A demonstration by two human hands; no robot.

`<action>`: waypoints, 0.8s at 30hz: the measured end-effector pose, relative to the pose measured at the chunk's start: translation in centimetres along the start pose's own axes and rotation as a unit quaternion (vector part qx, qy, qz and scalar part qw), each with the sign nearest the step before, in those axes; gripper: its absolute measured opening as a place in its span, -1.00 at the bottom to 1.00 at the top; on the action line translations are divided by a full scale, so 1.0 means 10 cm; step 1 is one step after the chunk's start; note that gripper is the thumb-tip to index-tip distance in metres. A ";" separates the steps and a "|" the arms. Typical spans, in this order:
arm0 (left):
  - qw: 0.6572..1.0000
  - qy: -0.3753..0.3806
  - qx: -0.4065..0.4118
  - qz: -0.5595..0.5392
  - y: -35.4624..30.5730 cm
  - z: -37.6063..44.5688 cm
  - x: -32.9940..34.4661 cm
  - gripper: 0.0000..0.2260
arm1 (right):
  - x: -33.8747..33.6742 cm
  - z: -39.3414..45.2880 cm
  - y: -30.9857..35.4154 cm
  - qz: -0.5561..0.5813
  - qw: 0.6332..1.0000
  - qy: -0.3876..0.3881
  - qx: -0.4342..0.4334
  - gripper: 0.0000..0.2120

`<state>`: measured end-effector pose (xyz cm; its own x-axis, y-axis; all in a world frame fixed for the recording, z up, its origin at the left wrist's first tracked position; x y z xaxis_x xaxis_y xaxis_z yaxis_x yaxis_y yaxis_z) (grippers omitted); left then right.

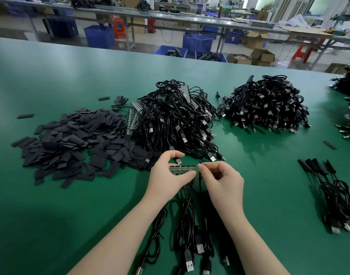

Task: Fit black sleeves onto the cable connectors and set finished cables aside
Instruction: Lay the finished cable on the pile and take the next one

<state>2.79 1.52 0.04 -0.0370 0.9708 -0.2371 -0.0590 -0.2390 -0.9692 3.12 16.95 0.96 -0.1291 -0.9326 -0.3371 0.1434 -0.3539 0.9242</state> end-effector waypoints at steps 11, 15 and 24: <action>0.960 0.014 0.093 0.263 -0.04 -0.04 0.03 -0.55 | -0.36 -0.05 0.50 0.020 0.953 -0.215 -0.211 -0.99; 0.940 -0.097 0.241 0.222 -0.25 -0.11 -0.09 -0.65 | -0.17 -0.07 0.91 -0.005 0.952 -0.131 -0.276 -0.89; 0.817 -0.248 0.392 0.343 -0.39 -0.21 -0.10 -0.64 | 0.18 -0.05 1.02 0.356 0.934 0.001 -0.033 -0.91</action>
<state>5.17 1.54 3.92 -0.7184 0.5205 -0.4616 -0.4680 -0.8525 -0.2328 4.85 11.62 9.70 0.0244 -0.9337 0.3573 0.2515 0.3517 0.9017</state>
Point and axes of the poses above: each hand's wrist, its own z-axis towards the middle knuckle, its own x-axis out of the palm, y = z × x, the point moved 2 cm from there along z, towards the middle knuckle, and after that the axes turned 8 degrees about y, right-handed, at the moved point
